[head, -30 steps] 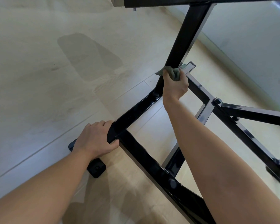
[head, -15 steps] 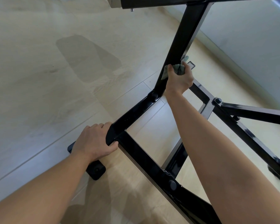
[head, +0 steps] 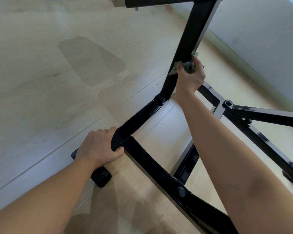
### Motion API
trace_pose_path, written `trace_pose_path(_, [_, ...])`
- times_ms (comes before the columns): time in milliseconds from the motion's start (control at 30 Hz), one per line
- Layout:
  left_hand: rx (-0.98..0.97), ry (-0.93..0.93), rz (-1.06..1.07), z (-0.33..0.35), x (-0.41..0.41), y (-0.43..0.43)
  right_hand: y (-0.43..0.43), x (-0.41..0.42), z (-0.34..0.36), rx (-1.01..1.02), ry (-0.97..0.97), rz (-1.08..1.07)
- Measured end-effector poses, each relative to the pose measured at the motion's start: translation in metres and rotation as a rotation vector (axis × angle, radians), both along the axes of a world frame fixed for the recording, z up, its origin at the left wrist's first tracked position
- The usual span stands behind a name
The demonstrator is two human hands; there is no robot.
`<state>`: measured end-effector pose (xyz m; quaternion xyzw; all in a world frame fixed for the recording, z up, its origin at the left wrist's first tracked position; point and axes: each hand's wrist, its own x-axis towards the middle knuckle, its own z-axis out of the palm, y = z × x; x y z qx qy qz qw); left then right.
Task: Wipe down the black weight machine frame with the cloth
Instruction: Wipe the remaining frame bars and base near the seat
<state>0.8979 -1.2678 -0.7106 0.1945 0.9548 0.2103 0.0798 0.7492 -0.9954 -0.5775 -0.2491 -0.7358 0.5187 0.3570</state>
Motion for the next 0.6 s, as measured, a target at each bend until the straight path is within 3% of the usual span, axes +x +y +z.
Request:
trace_pose_path(100, [-0.003,0.011,-0.002,-0.002,-0.001,0.001,0.001,0.005,-0.011,-0.066,-0.096,-0.024])
trace_pose_path(233, [-0.009,0.013,0.003,-0.002,-0.002,0.001,0.016,0.025,-0.048,-0.39,-0.319,0.055])
trace_pose_path(333, [-0.022,0.04,0.0,-0.003,-0.003,0.002,0.022,0.05,-0.076,-0.489,-0.422,0.128])
trace_pose_path(433, [-0.031,0.062,0.0,-0.006,-0.005,0.001,0.006,0.076,-0.098,-0.419,-0.506,0.2])
trace_pose_path(600, [-0.05,0.076,-0.018,-0.012,-0.006,0.0,-0.044,0.123,-0.102,-0.057,-0.551,0.237])
